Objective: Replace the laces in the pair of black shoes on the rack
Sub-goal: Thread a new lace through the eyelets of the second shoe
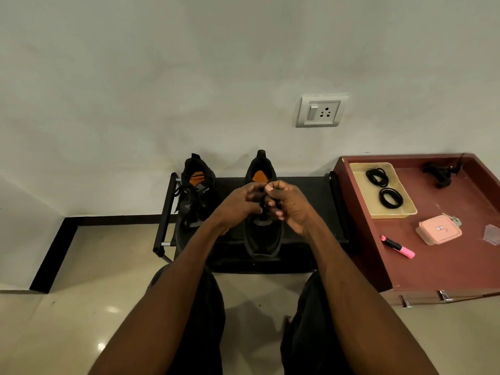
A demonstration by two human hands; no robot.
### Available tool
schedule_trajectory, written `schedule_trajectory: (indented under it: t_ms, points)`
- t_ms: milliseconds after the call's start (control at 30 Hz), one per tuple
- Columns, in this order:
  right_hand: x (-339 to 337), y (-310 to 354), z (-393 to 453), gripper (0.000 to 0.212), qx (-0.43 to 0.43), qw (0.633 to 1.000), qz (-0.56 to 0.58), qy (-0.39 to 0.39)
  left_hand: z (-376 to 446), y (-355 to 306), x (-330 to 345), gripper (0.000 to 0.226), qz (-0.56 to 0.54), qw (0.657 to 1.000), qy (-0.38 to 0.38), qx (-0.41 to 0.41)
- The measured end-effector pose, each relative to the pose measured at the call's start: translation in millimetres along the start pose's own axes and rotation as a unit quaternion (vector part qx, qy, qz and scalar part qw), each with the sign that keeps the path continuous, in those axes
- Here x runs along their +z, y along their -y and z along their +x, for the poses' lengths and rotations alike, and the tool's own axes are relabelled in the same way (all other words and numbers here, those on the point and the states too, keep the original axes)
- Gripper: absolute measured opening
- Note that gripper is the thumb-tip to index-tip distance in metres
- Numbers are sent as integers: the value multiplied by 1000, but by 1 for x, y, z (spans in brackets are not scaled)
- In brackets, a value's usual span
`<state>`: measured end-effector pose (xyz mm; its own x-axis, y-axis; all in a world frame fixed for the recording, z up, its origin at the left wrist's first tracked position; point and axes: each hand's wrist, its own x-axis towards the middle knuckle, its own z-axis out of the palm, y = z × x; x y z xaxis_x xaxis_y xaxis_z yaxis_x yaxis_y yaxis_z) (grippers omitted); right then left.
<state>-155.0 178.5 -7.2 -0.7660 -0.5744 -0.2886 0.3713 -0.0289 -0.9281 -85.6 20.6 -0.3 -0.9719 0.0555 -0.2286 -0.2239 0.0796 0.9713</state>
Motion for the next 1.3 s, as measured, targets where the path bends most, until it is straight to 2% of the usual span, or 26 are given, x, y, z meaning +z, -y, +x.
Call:
schedule_trajectory:
  t_ms: [100,167,267,333,367,433,500,567,633,700,767,800,967,1100,1200,1300]
  points:
    - [-11,8,-2,11,-28,993,108,-42,-6,8,1,15,32,995,-94,6]
    - [-24,11,-2,15,-47,981,161,-101,-8,13,-4,15,53,983,-177,-11]
    - [-39,10,1,16,-59,963,171,-202,-8,31,-23,20,117,926,-343,-110]
    - [-45,7,4,16,-56,958,135,-246,-11,41,-33,19,224,875,-396,-166]
    - [-46,6,5,16,-51,960,99,-255,-13,44,-34,15,260,862,-401,-168]
    - [-42,3,6,14,-33,971,5,-237,-12,41,-28,28,286,870,-384,-118]
    - [-31,-1,5,7,-13,981,-83,-173,-9,30,-16,45,213,917,-336,-7]
    - [-17,-5,3,7,1,984,-145,-99,-4,24,-4,49,138,955,-256,63]
    - [-7,-8,2,16,-6,985,-162,-62,0,28,4,44,97,979,-167,60]
    - [-2,-10,3,19,-18,985,-157,-67,2,32,7,28,74,989,-119,39]
    - [-4,-11,5,16,-12,986,-152,-73,1,31,10,10,81,989,-118,30]
    - [-5,-11,6,13,-2,986,-150,-74,2,30,9,8,88,987,-135,25]
    - [-14,-10,9,19,38,990,-92,-96,4,36,-4,15,59,971,-230,-21]
    - [-13,-17,9,5,20,981,-140,-134,5,41,-5,28,129,958,-256,-27]
    - [-11,-18,10,9,15,976,-164,-141,7,37,0,51,130,971,-199,12]
    - [-9,-18,11,11,29,984,-137,-110,6,35,8,34,105,983,-145,48]
